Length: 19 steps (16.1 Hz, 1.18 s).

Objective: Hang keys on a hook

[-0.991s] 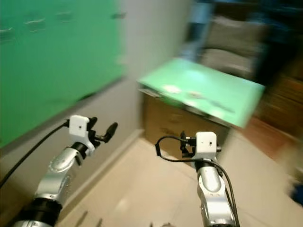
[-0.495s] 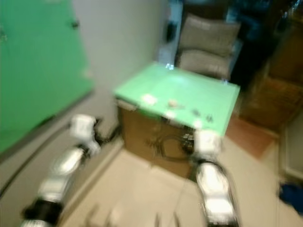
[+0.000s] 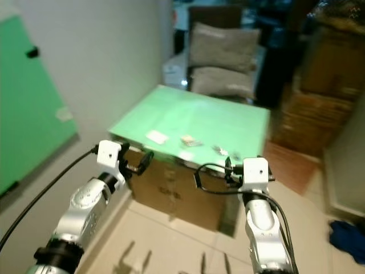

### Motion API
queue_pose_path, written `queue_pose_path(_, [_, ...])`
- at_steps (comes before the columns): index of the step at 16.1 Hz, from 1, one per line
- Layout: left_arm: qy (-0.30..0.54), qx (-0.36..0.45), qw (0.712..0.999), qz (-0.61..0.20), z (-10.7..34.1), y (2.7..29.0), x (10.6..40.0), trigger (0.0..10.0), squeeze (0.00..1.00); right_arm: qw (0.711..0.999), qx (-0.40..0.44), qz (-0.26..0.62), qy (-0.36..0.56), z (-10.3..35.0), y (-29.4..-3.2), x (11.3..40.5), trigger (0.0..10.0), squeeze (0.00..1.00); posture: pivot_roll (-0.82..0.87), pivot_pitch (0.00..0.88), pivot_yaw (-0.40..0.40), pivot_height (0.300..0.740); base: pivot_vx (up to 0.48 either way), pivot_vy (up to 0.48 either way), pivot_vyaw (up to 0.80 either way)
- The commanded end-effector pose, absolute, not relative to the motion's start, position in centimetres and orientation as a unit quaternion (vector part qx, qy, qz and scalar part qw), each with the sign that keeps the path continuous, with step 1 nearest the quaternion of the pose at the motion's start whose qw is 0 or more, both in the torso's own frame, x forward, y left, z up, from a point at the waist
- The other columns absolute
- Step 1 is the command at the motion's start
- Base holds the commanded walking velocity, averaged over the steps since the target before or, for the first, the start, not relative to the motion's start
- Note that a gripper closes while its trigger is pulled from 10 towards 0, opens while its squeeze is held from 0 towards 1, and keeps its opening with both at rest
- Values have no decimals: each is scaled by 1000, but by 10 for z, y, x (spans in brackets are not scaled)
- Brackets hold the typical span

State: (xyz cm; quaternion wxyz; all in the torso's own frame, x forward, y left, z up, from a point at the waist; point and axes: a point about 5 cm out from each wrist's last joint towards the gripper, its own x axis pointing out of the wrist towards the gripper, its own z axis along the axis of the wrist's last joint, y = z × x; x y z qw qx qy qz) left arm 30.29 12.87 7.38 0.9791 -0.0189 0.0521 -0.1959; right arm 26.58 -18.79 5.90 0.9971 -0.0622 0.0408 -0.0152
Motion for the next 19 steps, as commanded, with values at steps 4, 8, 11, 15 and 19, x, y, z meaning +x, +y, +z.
queue_pose_path(4, [64,-20,977,-202,71,128,302,10000,0,997,-64,-3,37,60,-180,267,10000,0,-79,0,23,740,472,0,0])
queue_pose_path(8, [61,-16,976,-210,72,125,303,10000,0,997,-63,-4,38,59,-179,265,10000,0,-86,0,29,740,472,0,0])
queue_pose_path(11, [59,-14,971,-233,72,116,301,10000,0,997,-64,-8,39,58,-182,263,10000,0,-96,0,34,740,472,0,0])
queue_pose_path(15, [54,-18,966,-250,73,108,301,10000,0,997,-68,-16,44,57,-185,261,10000,0,-113,0,44,740,472,0,-200])
queue_pose_path(19, [91,2,972,-218,63,110,306,10000,0,997,-70,-14,37,57,-184,257,10000,0,-126,0,52,740,0,0,-394])
